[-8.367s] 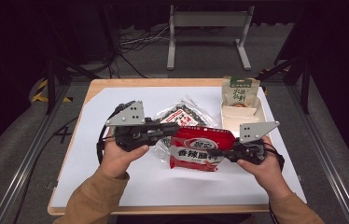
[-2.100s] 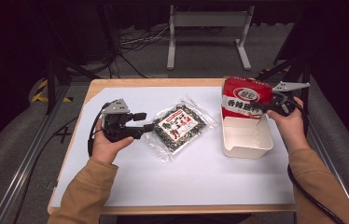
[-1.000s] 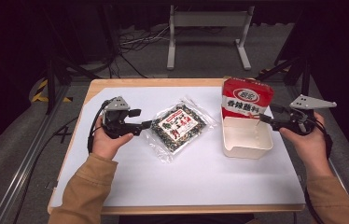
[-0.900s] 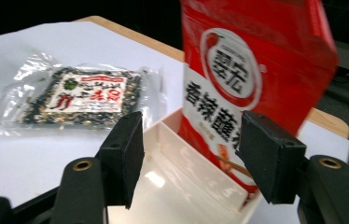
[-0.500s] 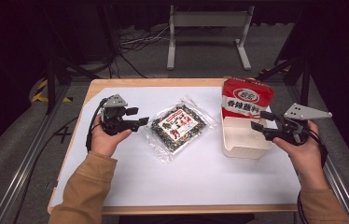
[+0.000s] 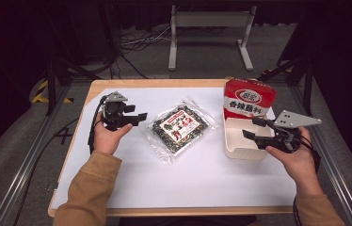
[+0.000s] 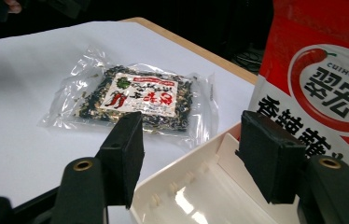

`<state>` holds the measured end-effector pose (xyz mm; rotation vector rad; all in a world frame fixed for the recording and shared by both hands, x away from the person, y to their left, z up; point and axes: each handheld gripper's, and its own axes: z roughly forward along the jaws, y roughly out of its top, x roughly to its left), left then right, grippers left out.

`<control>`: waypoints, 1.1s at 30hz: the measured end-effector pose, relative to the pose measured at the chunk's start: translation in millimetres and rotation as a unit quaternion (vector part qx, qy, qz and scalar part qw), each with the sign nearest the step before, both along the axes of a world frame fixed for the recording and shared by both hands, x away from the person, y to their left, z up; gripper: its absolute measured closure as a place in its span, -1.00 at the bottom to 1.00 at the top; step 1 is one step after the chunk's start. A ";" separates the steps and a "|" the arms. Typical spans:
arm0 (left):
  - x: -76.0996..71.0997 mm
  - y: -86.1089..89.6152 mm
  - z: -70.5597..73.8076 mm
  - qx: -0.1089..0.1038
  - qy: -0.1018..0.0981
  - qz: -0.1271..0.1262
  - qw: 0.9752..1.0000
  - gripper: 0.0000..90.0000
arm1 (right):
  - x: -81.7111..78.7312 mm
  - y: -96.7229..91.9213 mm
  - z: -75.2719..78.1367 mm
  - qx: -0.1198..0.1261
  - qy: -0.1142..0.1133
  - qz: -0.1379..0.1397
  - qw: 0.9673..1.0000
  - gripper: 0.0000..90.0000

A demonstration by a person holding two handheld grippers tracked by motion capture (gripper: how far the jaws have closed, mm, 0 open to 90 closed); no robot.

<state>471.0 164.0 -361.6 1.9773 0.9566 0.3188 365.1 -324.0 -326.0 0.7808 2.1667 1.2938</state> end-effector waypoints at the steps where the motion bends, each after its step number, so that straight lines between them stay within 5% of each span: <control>1: 1.6 -0.6 -1.9 0.000 0.005 0.003 1.000 -0.19 | -1.4 1.6 0.6 0.001 -0.001 0.003 1.000 -0.11; 14: 20.2 -1.2 -27.1 0.009 0.056 0.014 0.998 -0.07 | -5.1 4.8 -3.0 0.019 0.017 0.006 1.000 -0.14; 33: 34.7 -1.7 -56.7 0.037 0.127 0.018 0.991 -0.08 | -9.3 9.0 -2.7 0.024 0.020 0.023 0.999 -0.10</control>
